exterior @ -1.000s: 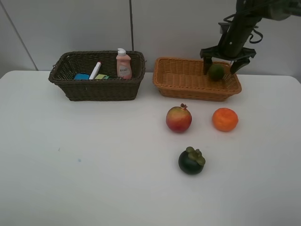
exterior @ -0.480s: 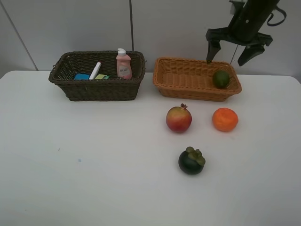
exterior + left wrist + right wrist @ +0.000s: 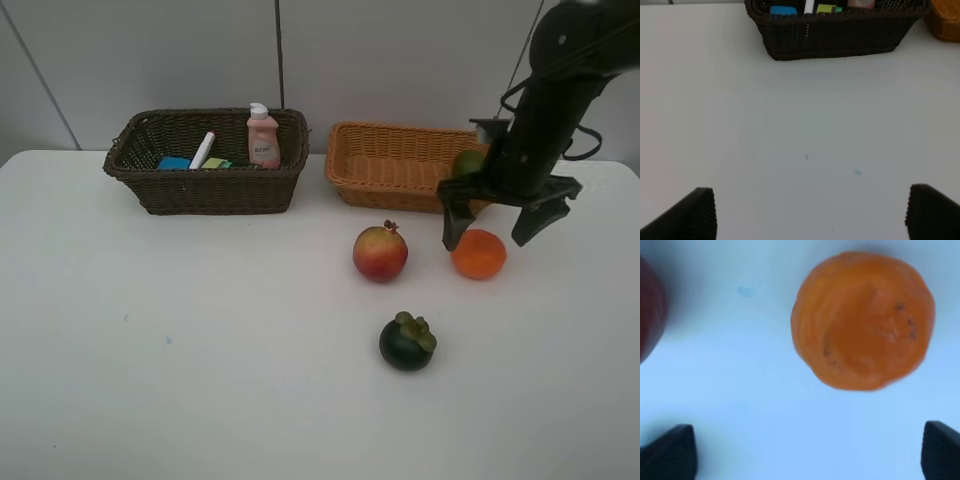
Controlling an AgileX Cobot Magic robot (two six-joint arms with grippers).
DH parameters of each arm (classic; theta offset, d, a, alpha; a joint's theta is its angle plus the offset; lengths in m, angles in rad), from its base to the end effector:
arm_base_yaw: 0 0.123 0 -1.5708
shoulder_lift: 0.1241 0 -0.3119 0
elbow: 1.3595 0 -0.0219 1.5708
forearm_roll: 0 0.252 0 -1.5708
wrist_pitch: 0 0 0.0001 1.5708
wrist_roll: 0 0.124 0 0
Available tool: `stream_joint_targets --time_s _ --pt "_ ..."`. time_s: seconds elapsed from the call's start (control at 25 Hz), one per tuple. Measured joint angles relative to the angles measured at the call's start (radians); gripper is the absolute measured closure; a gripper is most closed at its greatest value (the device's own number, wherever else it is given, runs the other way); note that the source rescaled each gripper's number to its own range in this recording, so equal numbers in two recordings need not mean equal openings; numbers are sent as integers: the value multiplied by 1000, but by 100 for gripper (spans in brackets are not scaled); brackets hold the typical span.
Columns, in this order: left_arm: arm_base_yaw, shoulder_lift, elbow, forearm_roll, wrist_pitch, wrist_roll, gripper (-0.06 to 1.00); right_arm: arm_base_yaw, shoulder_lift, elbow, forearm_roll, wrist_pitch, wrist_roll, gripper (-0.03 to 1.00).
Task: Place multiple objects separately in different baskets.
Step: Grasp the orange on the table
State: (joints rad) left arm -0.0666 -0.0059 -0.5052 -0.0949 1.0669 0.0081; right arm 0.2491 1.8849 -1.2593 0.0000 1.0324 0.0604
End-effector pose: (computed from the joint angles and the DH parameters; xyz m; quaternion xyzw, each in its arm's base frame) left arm -0.0042 -0.0100 0.2641 0.0340 0.8503 -0.0627 0.5214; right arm 0.3487 0.0887 0.1710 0.0942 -0.9956 0.0000 0.0000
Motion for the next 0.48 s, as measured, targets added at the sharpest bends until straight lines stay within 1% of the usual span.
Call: stream_joint_targets --time_s 0.08,0.2,0.24,0.48 --pt "0 0 0 0 0 0 2 0 0 38 0 -72 -10 -2" --pt "0 0 0 0 0 0 2 0 -1 62 -42 -141 -19 -2" --pt "0 0 0 0 0 0 2 0 -1 62 -42 -141 -19 -2" --pt "0 0 0 0 0 0 2 0 33 64 -101 -216 -23 -3"
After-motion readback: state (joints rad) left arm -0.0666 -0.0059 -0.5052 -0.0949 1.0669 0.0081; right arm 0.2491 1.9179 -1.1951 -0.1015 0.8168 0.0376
